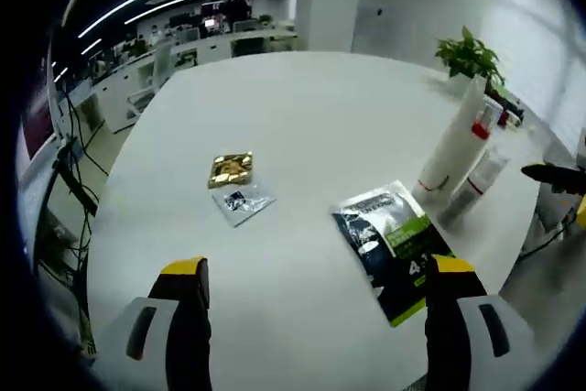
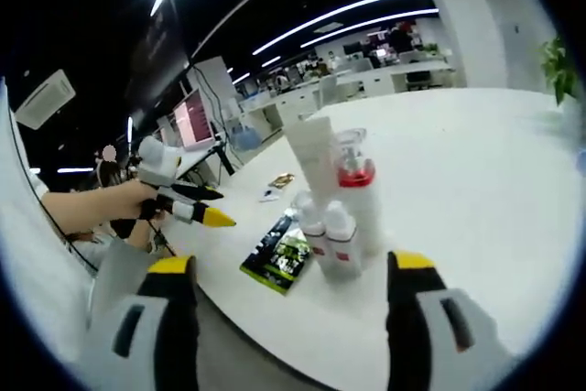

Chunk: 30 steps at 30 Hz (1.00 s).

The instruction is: Arrange the skincare products in the storage area until every visible bottle or jar stands upright without overlapping.

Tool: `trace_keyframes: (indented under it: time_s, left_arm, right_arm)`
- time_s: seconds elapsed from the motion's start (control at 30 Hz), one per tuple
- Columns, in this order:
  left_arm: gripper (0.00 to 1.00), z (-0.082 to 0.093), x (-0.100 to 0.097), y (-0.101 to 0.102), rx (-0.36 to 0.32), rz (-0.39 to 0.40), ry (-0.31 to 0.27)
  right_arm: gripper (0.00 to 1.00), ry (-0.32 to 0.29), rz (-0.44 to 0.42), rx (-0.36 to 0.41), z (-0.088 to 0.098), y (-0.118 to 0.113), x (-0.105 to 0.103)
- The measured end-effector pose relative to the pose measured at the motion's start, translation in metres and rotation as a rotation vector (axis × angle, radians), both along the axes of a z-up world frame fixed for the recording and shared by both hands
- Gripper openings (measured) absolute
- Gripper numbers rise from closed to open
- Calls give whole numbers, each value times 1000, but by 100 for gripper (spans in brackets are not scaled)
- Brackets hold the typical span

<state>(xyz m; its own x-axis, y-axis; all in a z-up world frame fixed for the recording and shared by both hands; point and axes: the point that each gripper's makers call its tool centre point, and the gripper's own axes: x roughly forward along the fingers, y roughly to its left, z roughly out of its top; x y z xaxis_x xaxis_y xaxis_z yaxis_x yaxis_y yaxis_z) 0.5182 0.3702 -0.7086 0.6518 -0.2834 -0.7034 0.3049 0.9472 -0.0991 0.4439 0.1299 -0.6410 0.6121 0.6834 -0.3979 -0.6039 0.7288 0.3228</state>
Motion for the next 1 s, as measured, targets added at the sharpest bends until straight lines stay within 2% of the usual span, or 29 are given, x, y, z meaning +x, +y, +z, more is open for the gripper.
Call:
trace_keyframes:
  time_s: [0.27,0.57,0.83,1.0]
  left_arm:
    - [95,-16,24,17,-3,115,38]
    - [94,-33,58,41,43,206,59]
    - [91,-52,79,56,52,294,89]
    - [90,-54,88,59,49,332,85]
  right_arm:
    - [86,9,-12,-5,-3,-3,3]
    - [86,24,-24,-15,-8,-7,6]
    - [86,42,-41,-20,-14,-10,9]
    - [85,51,-57,-23,-17,-13,11]
